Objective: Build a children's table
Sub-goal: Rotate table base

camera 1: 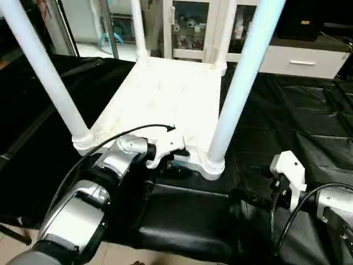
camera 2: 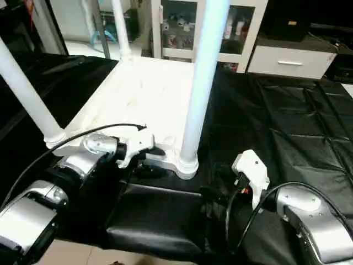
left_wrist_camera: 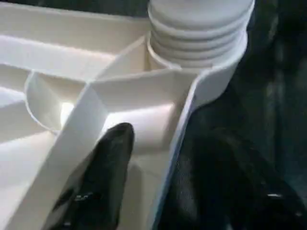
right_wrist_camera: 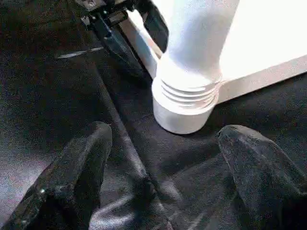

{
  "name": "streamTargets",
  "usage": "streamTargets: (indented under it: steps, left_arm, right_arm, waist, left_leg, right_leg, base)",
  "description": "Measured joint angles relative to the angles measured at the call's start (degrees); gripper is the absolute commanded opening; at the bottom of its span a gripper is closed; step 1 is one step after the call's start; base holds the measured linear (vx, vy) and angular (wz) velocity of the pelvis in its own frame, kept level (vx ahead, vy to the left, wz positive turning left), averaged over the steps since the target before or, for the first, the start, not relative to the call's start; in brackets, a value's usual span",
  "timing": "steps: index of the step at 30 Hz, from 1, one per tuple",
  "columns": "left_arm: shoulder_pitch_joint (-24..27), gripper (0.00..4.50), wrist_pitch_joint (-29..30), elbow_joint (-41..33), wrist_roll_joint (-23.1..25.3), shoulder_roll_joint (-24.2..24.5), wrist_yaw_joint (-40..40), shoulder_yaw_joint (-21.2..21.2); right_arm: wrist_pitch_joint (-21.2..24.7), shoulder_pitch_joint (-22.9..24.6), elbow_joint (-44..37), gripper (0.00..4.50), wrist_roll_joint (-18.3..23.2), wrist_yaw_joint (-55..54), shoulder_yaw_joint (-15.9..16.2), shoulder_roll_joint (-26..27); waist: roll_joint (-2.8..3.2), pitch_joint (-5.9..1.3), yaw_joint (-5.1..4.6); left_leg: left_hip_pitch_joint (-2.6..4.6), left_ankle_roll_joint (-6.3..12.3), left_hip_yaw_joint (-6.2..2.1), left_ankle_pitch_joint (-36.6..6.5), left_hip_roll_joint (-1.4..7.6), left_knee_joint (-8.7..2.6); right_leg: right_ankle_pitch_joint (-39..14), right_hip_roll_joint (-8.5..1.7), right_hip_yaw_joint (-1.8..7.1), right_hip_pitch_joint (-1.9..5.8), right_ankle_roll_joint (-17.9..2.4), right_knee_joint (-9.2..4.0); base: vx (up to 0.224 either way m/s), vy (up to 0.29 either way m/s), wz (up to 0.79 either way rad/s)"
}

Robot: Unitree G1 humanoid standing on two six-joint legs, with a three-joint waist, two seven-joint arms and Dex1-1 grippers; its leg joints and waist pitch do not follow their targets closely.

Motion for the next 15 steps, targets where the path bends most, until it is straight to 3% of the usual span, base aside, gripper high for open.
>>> streamTargets:
  steps: [7, 15]
  left_arm:
    - [-1.5, 2.03, -3.3, 3.0, 4.0, 0.3, 1.9, -2.1]
    - [-2.1, 1.44, -3.7, 5.3, 4.0, -0.9, 2.8, -0.9]
  right_arm:
    - [0.0, 0.0, 0.0, 3.89, -0.1, 0.1, 0.1, 0.0]
    - [0.1, 0.2, -1.4, 3.89, 0.1, 0.5, 0.8, -0.2]
  waist:
    - [0.03, -0.01, 0.06]
    - [0.06, -0.03, 0.09]
  left_leg:
    - [0.03, -0.01, 0.00, 0.0, 0.00, 0.00]
    - [0.06, -0.10, -0.01, 0.1, 0.02, 0.00]
  right_leg:
    - [0.0, 0.00, 0.00, 0.04, 0.0, 0.00]
    - [0.0, -0.01, -0.01, 0.14, 0.0, 0.00]
  base:
    - [0.000, 0.000, 0.00]
    - [0.000, 0.000, 0.00]
